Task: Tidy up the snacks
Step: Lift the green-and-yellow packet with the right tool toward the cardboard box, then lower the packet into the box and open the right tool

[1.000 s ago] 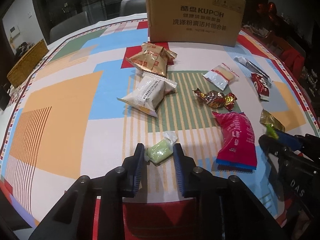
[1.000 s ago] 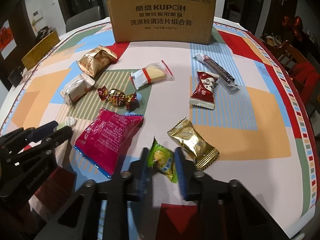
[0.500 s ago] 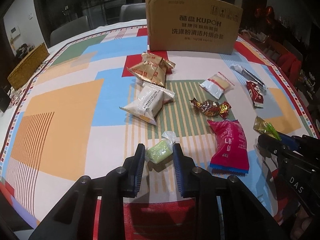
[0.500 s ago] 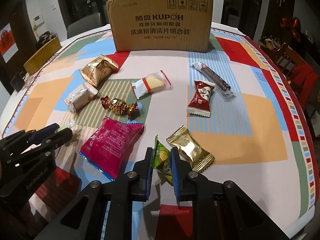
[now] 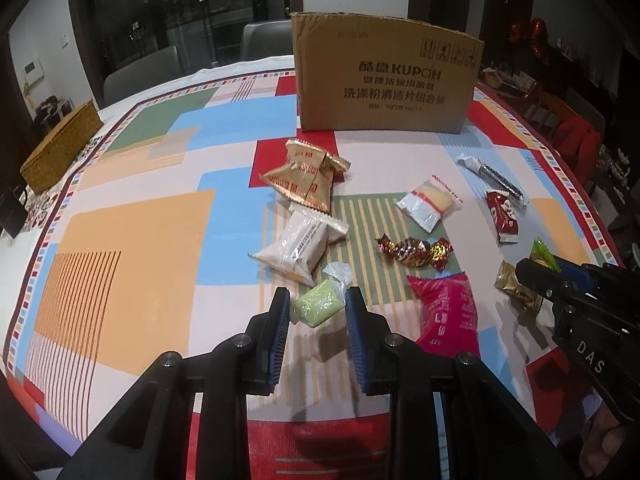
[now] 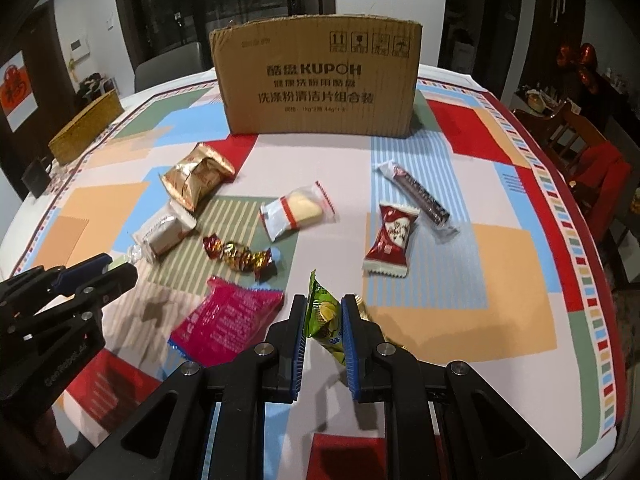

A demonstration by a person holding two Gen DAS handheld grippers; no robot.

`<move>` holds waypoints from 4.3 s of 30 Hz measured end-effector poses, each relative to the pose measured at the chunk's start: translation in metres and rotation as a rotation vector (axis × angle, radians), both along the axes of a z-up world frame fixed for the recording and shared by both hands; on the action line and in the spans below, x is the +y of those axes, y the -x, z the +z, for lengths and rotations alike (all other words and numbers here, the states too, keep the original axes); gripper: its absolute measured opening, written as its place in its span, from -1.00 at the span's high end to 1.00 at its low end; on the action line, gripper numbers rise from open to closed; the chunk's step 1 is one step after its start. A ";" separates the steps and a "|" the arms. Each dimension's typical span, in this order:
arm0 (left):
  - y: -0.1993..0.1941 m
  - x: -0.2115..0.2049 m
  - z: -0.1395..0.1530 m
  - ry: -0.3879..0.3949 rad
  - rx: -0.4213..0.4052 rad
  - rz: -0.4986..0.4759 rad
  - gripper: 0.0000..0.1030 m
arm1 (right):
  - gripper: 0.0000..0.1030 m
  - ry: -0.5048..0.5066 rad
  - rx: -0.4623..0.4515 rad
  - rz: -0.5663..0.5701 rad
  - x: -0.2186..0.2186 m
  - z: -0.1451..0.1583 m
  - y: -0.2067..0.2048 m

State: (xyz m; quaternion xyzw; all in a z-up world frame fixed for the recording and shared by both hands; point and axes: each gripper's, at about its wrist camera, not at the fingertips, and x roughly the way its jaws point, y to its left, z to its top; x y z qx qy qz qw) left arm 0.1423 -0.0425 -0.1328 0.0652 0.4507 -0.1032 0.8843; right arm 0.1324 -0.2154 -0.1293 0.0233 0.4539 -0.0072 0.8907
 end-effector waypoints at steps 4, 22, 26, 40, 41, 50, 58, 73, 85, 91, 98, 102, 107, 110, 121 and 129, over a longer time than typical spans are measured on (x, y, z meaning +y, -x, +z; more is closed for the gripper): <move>-0.004 -0.002 0.007 0.000 -0.009 -0.002 0.45 | 0.65 0.000 -0.008 -0.004 -0.001 0.007 -0.004; -0.021 -0.009 0.040 0.010 -0.044 0.001 0.45 | 0.65 0.000 -0.073 -0.020 -0.012 0.041 -0.023; -0.024 -0.009 0.047 0.013 -0.052 0.002 0.45 | 0.65 -0.001 -0.087 -0.023 -0.014 0.048 -0.026; -0.037 -0.014 0.073 0.018 -0.102 -0.007 0.45 | 0.65 0.002 -0.151 -0.023 -0.019 0.075 -0.040; -0.038 -0.014 0.074 0.019 -0.105 -0.007 0.45 | 0.65 0.001 -0.155 -0.024 -0.019 0.077 -0.041; -0.052 -0.020 0.091 0.025 -0.143 -0.017 0.45 | 0.65 0.007 -0.207 -0.025 -0.025 0.095 -0.055; -0.065 -0.026 0.104 0.032 -0.168 -0.035 0.45 | 0.65 0.011 -0.249 -0.029 -0.032 0.110 -0.067; -0.096 -0.040 0.138 0.050 -0.229 -0.063 0.45 | 0.65 0.018 -0.304 -0.004 -0.038 0.136 -0.092; -0.133 -0.051 0.156 0.061 -0.251 -0.063 0.45 | 0.65 0.025 -0.350 -0.019 -0.050 0.162 -0.127; -0.152 -0.053 0.164 0.067 -0.266 -0.043 0.45 | 0.65 0.036 -0.368 -0.035 -0.055 0.171 -0.145; -0.174 -0.056 0.168 0.073 -0.273 -0.027 0.45 | 0.65 0.035 -0.369 -0.043 -0.055 0.172 -0.163; -0.187 -0.058 0.165 0.065 -0.266 -0.023 0.45 | 0.65 0.039 -0.361 -0.044 -0.055 0.170 -0.177; -0.202 -0.061 0.158 0.062 -0.252 -0.014 0.45 | 0.65 0.044 -0.348 -0.056 -0.056 0.162 -0.190; -0.211 -0.062 0.154 0.064 -0.250 -0.016 0.45 | 0.65 0.049 -0.339 -0.059 -0.057 0.158 -0.198; -0.237 -0.068 0.139 0.076 -0.212 -0.008 0.44 | 0.64 0.043 -0.309 -0.065 -0.060 0.148 -0.224; -0.248 -0.070 0.135 0.093 -0.205 -0.017 0.38 | 0.63 0.046 -0.282 -0.042 -0.058 0.139 -0.240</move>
